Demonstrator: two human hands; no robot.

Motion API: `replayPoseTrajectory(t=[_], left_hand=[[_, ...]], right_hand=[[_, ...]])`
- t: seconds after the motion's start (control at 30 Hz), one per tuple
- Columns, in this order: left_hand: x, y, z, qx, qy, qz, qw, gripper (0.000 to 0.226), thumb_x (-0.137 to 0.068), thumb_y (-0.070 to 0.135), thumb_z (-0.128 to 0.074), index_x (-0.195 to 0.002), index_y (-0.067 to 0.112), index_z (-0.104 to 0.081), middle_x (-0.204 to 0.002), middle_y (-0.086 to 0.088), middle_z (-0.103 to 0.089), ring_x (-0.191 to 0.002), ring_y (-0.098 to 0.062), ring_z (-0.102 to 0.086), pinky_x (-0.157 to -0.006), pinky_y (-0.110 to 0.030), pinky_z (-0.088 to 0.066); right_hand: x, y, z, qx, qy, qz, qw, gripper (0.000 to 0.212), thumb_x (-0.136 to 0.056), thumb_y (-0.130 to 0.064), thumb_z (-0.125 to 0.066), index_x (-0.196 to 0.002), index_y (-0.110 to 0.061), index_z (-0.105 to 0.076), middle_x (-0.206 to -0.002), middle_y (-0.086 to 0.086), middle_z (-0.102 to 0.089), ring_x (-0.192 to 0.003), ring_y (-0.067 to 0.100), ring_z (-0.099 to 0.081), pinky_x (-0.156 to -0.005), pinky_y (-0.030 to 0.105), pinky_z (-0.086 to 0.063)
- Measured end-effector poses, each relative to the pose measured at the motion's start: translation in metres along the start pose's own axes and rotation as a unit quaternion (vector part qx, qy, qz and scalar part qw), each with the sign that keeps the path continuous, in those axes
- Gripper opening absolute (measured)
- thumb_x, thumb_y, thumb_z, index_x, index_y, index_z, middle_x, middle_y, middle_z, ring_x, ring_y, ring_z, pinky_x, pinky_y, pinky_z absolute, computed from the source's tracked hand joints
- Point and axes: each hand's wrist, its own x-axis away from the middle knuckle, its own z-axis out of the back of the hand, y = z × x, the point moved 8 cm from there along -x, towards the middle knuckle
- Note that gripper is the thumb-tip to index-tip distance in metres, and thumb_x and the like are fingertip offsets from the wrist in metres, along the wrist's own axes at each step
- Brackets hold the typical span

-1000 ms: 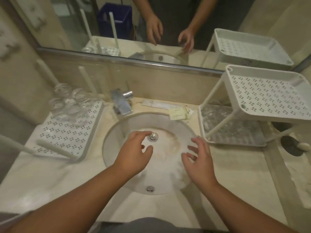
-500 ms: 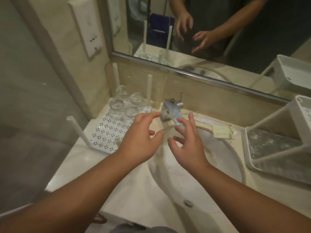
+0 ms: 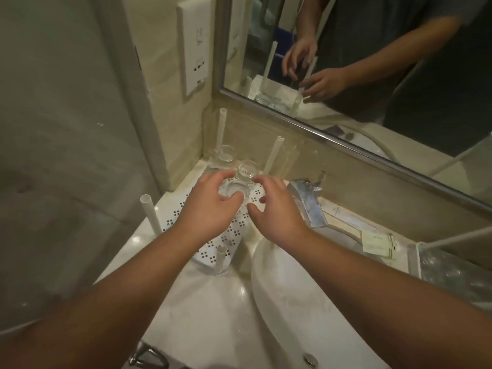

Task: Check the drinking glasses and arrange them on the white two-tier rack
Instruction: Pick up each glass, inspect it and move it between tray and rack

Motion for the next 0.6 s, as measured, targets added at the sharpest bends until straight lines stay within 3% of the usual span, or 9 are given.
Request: replayPoseTrajectory(t=[0.07, 0.2, 0.37, 0.5, 0.6], left_hand=[[-0.005, -0.016, -0.001, -0.008, -0.003, 0.027, 1.0, 0.048, -0.089, 0.031, -0.063, -0.136, 0.035, -0.054, -0.139, 0.011, -0.052, -0.103, -0.022, -0.067, -0.086, -0.042, -0.056], [-0.008, -0.043, -0.002, -0.007, -0.003, 0.083, 0.997, 0.047, -0.089, 0.028, -0.063, -0.134, 0.037, -0.055, -0.139, 0.008, -0.052, -0.108, -0.034, -0.065, -0.087, -0.046, -0.053], [-0.011, -0.056, 0.0, 0.002, -0.001, 0.098, 0.995, 0.047, -0.09, 0.026, -0.062, -0.135, 0.035, -0.055, -0.137, 0.01, -0.052, -0.111, -0.033, -0.064, -0.094, -0.046, -0.053], [-0.013, -0.062, -0.003, 0.014, -0.011, 0.111, 0.994, 0.047, -0.09, 0.028, -0.062, -0.136, 0.037, -0.054, -0.134, 0.013, -0.053, -0.095, -0.019, -0.07, -0.079, -0.032, -0.056], [-0.012, -0.067, -0.011, 0.037, -0.024, 0.136, 0.99, 0.046, -0.09, 0.03, -0.062, -0.134, 0.039, -0.055, -0.127, 0.017, -0.054, -0.109, -0.022, -0.066, -0.09, -0.04, -0.055]], right_hand=[[-0.015, -0.003, -0.017, 0.05, -0.052, 0.003, 0.997, 0.061, -0.086, -0.028, -0.068, -0.141, -0.024, -0.041, -0.142, 0.001, -0.043, -0.112, 0.021, -0.058, -0.09, 0.04, -0.05], [-0.037, -0.006, -0.049, 0.151, -0.137, 0.028, 0.979, 0.069, -0.087, -0.031, -0.066, -0.147, -0.023, -0.033, -0.15, 0.002, -0.037, -0.122, 0.026, -0.053, -0.089, 0.039, -0.05], [-0.046, 0.0, -0.067, 0.211, -0.157, 0.028, 0.964, 0.07, -0.086, -0.035, -0.067, -0.146, -0.023, -0.032, -0.144, 0.003, -0.037, -0.112, 0.028, -0.058, -0.072, 0.034, -0.044], [-0.046, 0.004, -0.07, 0.218, -0.17, 0.006, 0.961, 0.064, -0.086, -0.036, -0.068, -0.14, -0.025, -0.037, -0.131, 0.006, -0.038, -0.086, 0.027, -0.062, -0.063, 0.031, -0.042], [-0.04, 0.004, -0.072, 0.21, -0.187, 0.01, 0.96, 0.059, -0.085, -0.033, -0.068, -0.137, -0.026, -0.039, -0.13, 0.007, -0.04, -0.085, 0.027, -0.063, -0.066, 0.035, -0.051]])
